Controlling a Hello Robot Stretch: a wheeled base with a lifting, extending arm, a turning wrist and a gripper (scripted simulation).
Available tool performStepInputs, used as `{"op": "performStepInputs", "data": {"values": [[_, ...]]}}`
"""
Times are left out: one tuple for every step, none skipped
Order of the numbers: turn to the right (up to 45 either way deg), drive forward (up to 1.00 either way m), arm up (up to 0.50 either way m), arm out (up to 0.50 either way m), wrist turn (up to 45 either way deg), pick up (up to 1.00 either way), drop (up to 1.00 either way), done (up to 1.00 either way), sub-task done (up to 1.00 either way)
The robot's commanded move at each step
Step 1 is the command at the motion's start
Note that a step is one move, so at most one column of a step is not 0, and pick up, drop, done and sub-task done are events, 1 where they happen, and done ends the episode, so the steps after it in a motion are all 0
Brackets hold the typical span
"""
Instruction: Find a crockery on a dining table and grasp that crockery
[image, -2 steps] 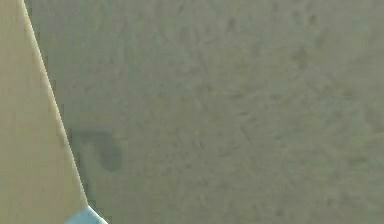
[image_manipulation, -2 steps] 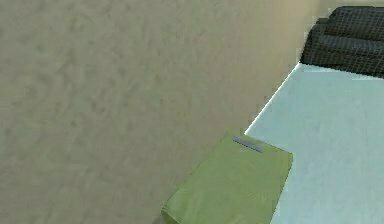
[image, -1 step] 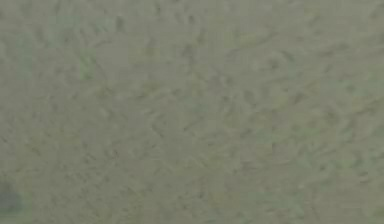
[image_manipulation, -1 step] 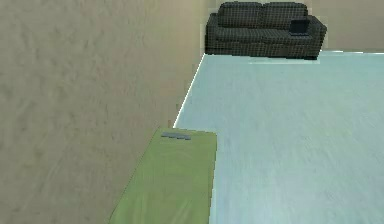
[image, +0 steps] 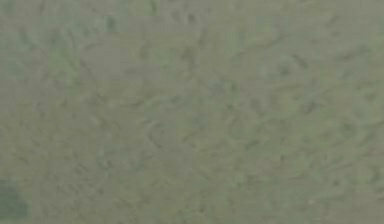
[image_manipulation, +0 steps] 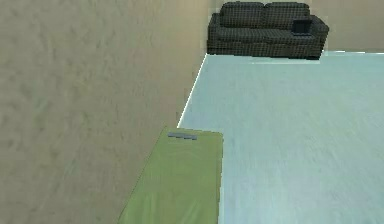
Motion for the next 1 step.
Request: {"op": "performStepInputs", "data": {"values": [[-45.0,0.00,0.00,0.00,0.0,0.00,0.00,0.00,0.00]]}}
